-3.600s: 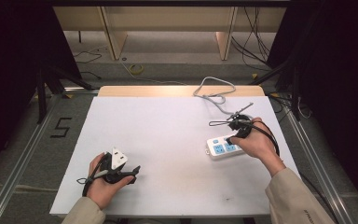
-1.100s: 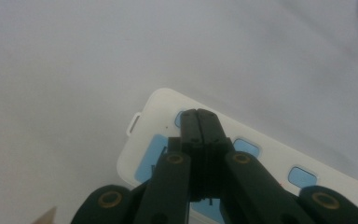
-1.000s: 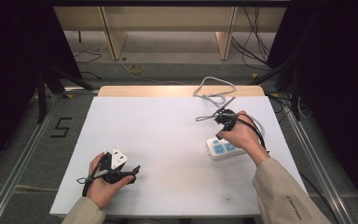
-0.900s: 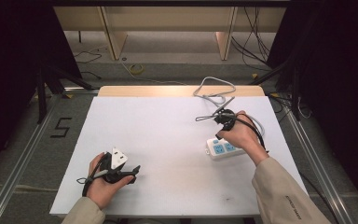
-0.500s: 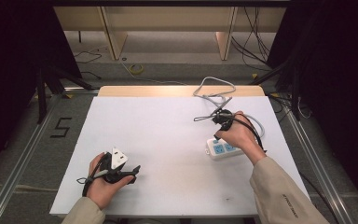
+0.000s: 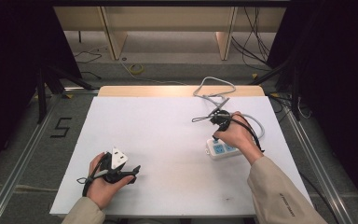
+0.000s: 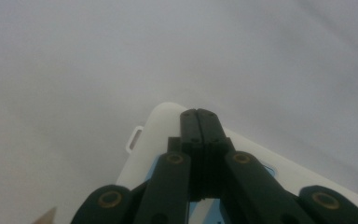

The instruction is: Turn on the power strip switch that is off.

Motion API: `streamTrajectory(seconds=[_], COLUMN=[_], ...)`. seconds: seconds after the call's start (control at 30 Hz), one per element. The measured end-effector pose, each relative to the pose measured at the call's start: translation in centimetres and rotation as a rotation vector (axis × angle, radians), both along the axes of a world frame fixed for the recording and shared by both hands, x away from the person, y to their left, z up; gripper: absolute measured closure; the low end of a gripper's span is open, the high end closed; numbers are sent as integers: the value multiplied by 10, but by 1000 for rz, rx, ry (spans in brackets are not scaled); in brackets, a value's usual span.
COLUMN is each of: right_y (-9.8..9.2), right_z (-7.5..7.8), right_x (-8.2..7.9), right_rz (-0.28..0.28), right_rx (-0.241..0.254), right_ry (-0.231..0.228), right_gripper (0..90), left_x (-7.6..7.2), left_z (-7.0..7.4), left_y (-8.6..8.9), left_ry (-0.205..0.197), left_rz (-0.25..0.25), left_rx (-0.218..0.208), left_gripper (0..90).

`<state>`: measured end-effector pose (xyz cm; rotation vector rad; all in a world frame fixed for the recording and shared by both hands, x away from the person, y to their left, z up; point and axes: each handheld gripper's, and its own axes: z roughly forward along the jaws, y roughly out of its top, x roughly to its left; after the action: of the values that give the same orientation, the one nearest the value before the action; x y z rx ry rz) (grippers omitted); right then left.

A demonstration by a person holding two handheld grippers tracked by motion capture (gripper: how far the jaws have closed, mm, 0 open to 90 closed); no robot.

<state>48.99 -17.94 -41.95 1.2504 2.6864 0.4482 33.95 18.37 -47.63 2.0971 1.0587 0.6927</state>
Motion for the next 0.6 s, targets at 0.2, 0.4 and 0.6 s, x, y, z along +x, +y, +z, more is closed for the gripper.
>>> streamTrajectory(seconds=[0.2,0.4,0.6], right_y=[0,1,1], right_z=[-2,-4,-5], right_x=[1,2,2], right_rz=[-4,-4,-5], right_rx=[-7,-9,-16], right_ry=[4,4,8], right_gripper=[900,900,900], left_x=[0,0,0], left_z=[0,0,0], left_y=[0,0,0], left_ry=[0,0,0], left_rz=[-1,-1,-2], left_rx=[1,1,0], left_gripper=[218,218,220])
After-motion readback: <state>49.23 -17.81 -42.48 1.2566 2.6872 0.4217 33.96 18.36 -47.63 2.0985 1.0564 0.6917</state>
